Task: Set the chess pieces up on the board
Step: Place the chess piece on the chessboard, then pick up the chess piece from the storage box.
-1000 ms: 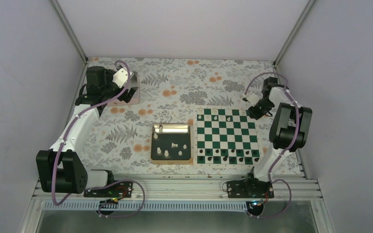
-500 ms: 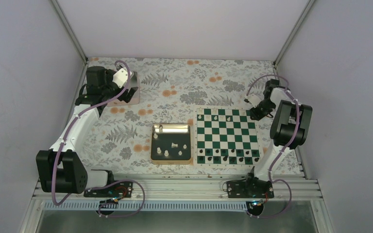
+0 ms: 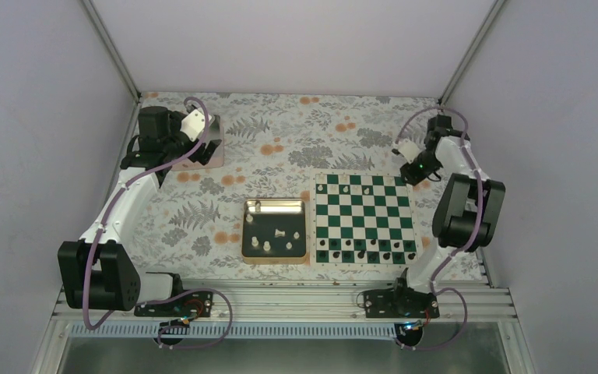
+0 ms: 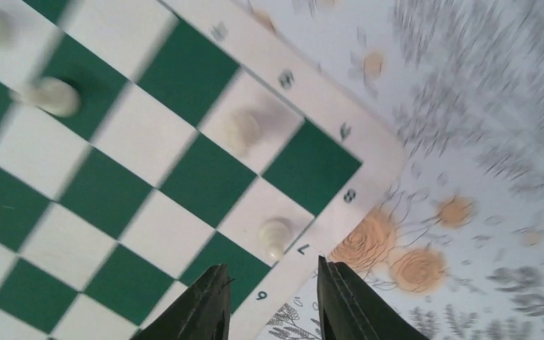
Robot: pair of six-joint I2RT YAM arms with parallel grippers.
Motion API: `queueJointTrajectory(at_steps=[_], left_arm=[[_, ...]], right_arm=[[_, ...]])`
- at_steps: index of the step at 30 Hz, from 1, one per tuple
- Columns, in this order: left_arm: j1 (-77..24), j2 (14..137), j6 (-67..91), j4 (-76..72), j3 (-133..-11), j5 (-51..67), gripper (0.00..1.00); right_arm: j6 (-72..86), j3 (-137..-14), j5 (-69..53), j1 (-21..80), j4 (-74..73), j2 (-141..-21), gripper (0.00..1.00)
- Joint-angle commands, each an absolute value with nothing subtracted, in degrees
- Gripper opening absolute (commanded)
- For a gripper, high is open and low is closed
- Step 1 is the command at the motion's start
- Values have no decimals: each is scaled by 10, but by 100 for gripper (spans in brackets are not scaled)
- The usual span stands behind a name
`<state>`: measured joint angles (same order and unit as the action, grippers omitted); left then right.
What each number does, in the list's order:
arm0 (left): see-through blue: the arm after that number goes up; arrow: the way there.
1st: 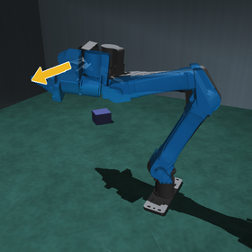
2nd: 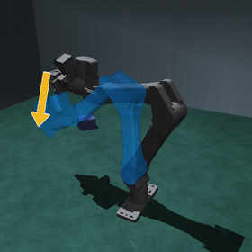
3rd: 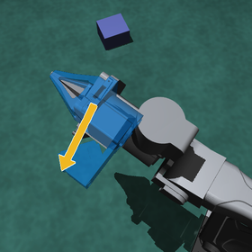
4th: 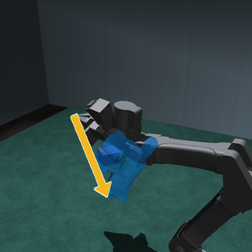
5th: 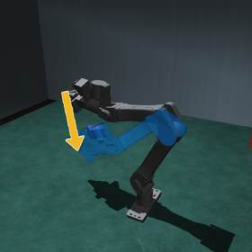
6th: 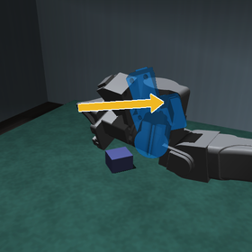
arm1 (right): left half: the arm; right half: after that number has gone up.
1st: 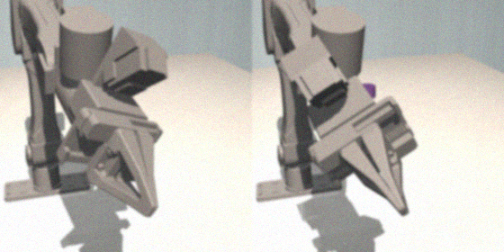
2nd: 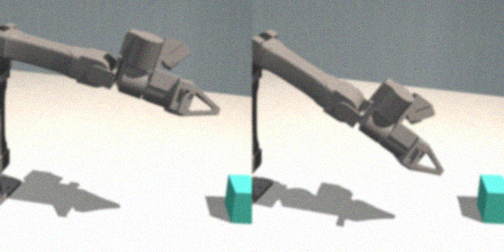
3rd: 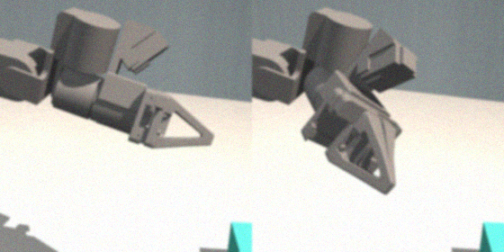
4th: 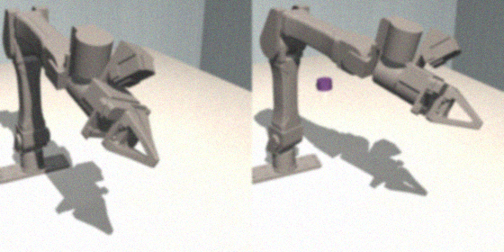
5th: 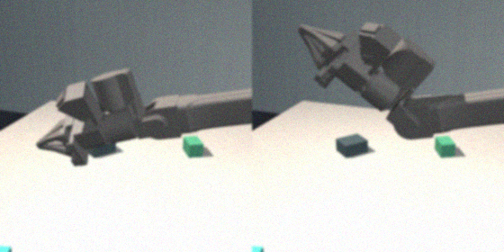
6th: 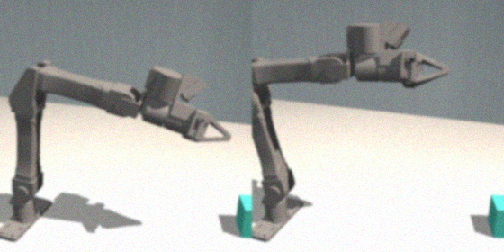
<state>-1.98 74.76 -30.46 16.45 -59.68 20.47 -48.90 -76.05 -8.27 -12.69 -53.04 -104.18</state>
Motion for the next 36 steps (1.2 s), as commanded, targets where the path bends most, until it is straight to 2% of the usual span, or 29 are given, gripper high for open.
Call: queueJointTrajectory(at_steps=[1,5,11,17,22,36], left_arm=[[-19,749,-309,167,-604,217,100],[-18,746,-308,167,-604,216,100],[-18,746,-308,168,-606,215,100],[-18,747,-308,167,-606,214,100],[-18,745,-308,168,-606,214,100],[-18,745,-304,164,-605,213,100]], right_arm=[[-475,-787,-68,-28,-569,-963,35],[-441,-813,-56,109,-601,-933,36],[-388,-820,-28,326,-620,-974,37],[-369,-812,-32,460,-622,-1018,38],[-375,-795,-34,509,-606,-1043,38],[-365,-749,-42,550,-537,-1066,39]])
